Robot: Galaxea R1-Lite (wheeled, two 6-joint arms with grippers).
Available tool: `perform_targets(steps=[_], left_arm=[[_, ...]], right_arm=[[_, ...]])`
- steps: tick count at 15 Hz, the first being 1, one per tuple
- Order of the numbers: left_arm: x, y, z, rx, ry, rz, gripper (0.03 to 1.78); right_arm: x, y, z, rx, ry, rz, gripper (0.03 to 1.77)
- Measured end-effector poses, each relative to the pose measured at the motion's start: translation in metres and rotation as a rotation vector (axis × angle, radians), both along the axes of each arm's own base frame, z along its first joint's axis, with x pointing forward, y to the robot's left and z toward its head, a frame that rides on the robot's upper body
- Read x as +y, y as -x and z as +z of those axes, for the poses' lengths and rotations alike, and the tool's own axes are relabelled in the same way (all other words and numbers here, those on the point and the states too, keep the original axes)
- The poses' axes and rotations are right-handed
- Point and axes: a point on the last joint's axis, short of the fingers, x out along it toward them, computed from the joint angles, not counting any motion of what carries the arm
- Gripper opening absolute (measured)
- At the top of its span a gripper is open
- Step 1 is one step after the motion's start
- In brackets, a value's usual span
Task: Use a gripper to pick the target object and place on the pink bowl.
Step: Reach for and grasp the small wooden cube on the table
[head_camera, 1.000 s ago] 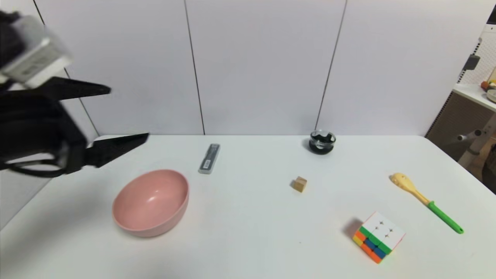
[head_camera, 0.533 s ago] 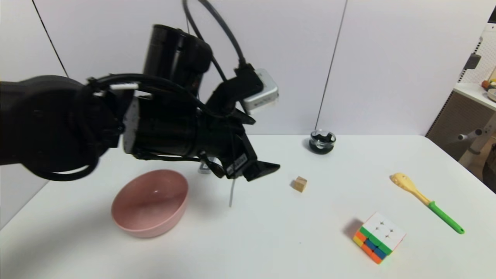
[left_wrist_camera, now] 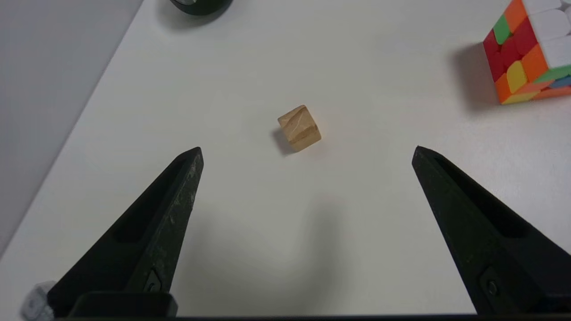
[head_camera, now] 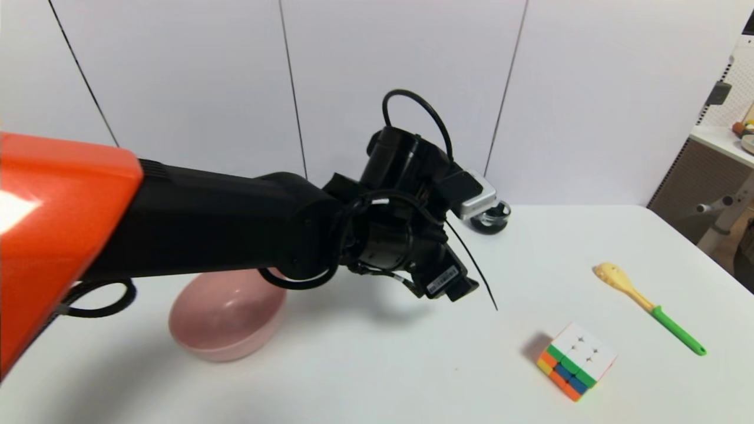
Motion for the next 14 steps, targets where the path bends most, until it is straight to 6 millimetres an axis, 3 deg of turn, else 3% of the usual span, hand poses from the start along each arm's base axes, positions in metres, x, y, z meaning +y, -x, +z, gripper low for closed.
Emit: perform_targets(steps=[5,14], left_arm=[[-0.028,-0.013,-0.033,0.099,0.054,0.172,1.69],[-0.045,-0.029,-0.068,0.105,0.146,0.307,1.69]], right_arm=[[0.000,0.000,0.000,0.000,0.000,0.000,1.70],[0.000,0.000,0.000,0.000,0.000,0.000,1.70]])
